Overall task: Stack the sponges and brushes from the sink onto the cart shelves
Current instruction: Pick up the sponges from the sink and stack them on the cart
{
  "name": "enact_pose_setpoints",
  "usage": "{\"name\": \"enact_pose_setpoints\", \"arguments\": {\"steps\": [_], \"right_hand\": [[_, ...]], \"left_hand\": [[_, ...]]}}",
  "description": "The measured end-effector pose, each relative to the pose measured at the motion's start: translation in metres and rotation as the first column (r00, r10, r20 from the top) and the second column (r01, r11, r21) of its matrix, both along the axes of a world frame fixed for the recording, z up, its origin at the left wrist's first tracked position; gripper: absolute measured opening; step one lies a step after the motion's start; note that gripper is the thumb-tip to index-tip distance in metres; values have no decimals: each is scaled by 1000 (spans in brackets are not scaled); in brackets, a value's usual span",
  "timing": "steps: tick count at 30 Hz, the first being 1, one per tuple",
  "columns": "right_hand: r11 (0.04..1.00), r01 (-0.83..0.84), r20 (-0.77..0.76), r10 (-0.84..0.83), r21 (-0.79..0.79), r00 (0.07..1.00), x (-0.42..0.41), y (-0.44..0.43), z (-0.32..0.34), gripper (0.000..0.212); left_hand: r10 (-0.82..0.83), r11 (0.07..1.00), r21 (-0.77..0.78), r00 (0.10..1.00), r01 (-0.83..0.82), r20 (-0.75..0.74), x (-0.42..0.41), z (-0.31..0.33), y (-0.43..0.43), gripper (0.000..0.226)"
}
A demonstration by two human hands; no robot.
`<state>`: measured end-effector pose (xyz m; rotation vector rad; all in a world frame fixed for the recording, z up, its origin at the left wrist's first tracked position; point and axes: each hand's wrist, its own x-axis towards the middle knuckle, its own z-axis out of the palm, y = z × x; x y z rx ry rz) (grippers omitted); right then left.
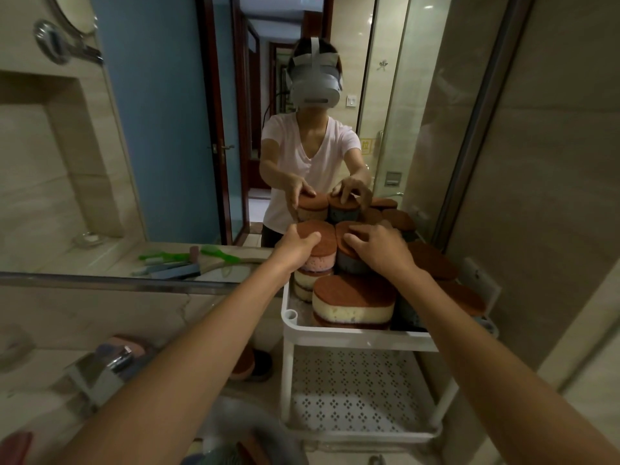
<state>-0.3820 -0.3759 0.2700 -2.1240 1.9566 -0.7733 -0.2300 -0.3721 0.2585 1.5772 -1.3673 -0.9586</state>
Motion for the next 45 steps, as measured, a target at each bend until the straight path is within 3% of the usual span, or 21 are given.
{"name": "enact_pose_setpoints", "arguments": {"steps": [6,10,16,21,26,28,30,34,36,41,45], "right_hand": [[999,5,-176,2,41,984,7,1,8,38],[998,61,-196,-63,-14,979,12,10,7,36],[972,6,-74,-24,-235,997,17,31,8,35],[889,-121,100,183,-442,978,41,74,8,36],[830,-275,234,426,-485,874,96,136,-39,27],[842,-339,297,481,-420,825,121,157,-77,30],[867,-433,342,496,-247,798,143,174,-120,33],[840,-475,279,405,262,871,169,176,-195,29],[805,-439,195,393,399,899,174,166,-219,30],[818,-272,105,255,506,961,190,123,-245,37],[853,-179,48,179,490,983,206,72,-255,47]], "left_hand": [[-7,1000,12,1000,7,8,-1,1,1,50],[-26,998,57,998,23,54,-4,7,4,52],[42,999,14,996,-41,-77,-3,12,11,53],[225,963,-123,966,-240,-124,18,19,38,19],[332,930,-75,909,-361,-253,70,-22,96,17],[376,922,6,889,-388,-263,91,-53,123,21],[414,910,125,871,-395,-262,111,-89,144,23],[442,859,370,878,-355,-183,145,-165,165,17],[414,840,438,901,-321,-132,157,-192,167,16],[330,837,494,937,-235,-113,179,-216,132,14],[382,798,559,906,-226,-181,193,-230,75,61]]}}
